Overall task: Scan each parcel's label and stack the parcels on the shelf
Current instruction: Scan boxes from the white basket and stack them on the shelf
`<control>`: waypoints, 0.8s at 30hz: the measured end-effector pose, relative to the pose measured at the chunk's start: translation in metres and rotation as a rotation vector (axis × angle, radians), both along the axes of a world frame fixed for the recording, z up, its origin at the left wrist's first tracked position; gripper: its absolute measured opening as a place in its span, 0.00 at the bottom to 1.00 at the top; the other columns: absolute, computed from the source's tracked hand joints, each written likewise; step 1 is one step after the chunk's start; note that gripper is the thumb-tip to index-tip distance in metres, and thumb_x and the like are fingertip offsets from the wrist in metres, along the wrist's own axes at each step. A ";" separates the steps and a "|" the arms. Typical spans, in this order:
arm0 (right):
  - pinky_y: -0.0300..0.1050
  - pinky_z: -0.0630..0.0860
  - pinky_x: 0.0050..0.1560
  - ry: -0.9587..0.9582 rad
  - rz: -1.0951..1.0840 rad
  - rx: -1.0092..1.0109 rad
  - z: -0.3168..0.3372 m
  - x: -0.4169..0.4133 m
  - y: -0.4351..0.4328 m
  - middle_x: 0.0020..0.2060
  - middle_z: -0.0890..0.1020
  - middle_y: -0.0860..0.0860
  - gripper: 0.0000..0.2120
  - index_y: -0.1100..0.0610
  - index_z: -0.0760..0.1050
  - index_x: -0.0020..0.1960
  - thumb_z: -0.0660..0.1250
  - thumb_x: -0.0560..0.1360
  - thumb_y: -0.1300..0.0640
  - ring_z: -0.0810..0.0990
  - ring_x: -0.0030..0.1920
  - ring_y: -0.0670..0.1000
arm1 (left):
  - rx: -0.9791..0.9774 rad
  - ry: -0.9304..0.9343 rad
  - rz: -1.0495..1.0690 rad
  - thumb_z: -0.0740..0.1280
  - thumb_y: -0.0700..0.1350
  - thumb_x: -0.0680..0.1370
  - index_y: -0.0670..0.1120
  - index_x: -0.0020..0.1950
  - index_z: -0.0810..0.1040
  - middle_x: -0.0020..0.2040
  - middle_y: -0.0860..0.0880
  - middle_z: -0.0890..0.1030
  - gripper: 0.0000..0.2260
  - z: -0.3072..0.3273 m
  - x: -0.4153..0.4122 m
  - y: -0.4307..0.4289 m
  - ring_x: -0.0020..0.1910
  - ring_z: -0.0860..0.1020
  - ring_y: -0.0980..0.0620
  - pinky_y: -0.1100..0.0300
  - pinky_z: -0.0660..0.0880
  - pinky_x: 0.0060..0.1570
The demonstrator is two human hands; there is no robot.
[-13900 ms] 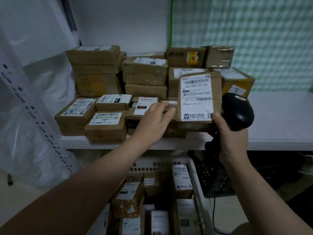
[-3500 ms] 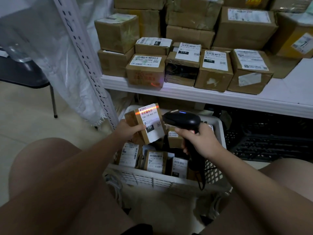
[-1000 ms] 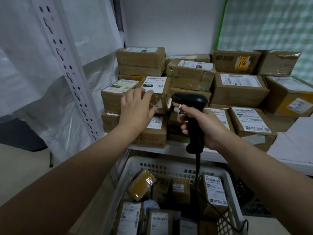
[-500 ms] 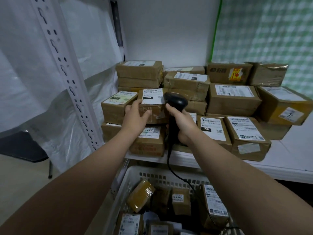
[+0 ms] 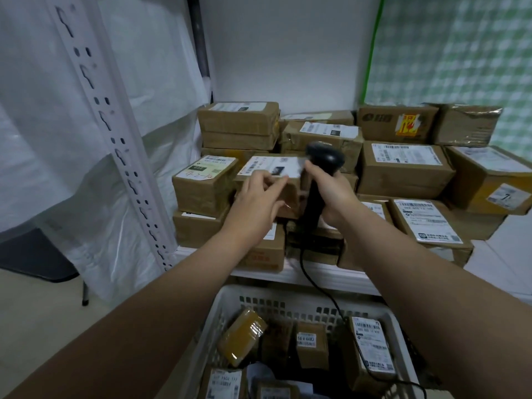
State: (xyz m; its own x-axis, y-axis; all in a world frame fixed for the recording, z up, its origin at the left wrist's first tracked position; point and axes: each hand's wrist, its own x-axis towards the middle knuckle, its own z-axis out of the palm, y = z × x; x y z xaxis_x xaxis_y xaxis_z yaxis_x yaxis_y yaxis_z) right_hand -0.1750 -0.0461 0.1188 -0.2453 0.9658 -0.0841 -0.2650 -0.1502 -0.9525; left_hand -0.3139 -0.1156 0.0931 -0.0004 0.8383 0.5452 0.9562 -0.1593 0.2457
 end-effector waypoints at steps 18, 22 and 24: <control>0.42 0.75 0.31 -0.258 0.232 0.062 -0.001 0.039 -0.028 0.34 0.81 0.55 0.09 0.59 0.77 0.51 0.71 0.75 0.54 0.77 0.29 0.50 | 0.028 0.144 0.247 0.63 0.50 0.80 0.48 0.75 0.62 0.75 0.44 0.62 0.24 -0.002 -0.013 0.028 0.75 0.57 0.43 0.47 0.51 0.73; 0.42 0.74 0.27 -0.402 0.380 0.035 -0.031 0.069 -0.065 0.33 0.80 0.57 0.11 0.59 0.76 0.55 0.70 0.76 0.56 0.76 0.27 0.51 | 0.111 0.016 0.100 0.66 0.48 0.78 0.45 0.69 0.71 0.68 0.44 0.71 0.20 -0.040 0.000 -0.026 0.70 0.65 0.43 0.47 0.60 0.69; 0.41 0.75 0.28 -0.476 0.436 0.019 -0.053 0.083 -0.082 0.34 0.81 0.58 0.10 0.58 0.77 0.54 0.70 0.75 0.56 0.77 0.27 0.51 | 0.089 -0.011 0.071 0.67 0.47 0.77 0.44 0.63 0.76 0.61 0.44 0.76 0.16 -0.074 0.005 -0.051 0.63 0.71 0.42 0.48 0.66 0.61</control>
